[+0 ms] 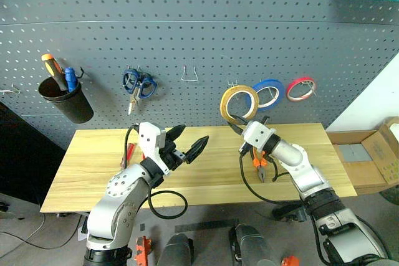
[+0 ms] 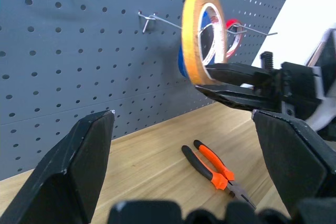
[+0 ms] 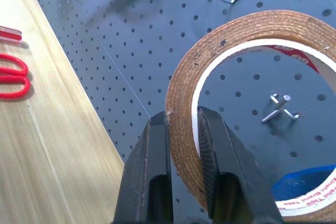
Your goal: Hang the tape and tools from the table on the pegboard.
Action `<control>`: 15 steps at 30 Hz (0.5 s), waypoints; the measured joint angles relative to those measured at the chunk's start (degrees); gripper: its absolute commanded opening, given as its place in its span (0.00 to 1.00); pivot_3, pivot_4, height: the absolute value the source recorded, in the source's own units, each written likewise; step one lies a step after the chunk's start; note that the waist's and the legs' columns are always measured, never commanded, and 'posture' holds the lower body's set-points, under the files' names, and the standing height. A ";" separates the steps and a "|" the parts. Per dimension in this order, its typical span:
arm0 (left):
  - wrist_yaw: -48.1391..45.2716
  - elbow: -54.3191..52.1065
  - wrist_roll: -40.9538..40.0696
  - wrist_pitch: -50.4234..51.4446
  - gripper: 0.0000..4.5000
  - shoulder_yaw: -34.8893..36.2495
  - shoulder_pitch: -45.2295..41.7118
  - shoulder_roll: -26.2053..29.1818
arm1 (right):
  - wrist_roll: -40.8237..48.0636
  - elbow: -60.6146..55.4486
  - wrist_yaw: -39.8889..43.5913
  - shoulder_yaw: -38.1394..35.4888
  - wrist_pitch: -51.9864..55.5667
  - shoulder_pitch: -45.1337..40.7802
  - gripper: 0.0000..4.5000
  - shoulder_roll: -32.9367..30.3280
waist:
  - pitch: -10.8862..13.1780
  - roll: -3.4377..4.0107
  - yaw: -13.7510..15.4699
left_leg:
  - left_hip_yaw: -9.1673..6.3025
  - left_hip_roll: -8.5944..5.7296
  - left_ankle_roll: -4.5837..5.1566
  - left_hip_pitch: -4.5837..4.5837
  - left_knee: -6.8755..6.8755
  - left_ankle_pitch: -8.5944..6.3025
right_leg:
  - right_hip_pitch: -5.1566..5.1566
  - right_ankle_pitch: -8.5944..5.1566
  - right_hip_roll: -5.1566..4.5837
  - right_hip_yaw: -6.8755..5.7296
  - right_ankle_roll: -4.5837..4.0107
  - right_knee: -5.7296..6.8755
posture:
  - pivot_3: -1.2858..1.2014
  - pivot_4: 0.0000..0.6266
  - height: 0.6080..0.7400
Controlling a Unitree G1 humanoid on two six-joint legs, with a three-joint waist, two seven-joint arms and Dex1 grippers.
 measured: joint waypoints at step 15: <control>0.14 0.48 -0.56 -0.03 1.00 -0.11 -0.04 0.93 | 3.90 5.30 4.97 -1.83 1.34 -1.52 0.78 -0.05 | 0.00 0.01 0.25 | -0.06 0.04 0.00 -0.02 -0.01 0.00 | 0.00 0.01 -0.02 -0.02 -0.02 -0.01 | 0.52 0.23 1.00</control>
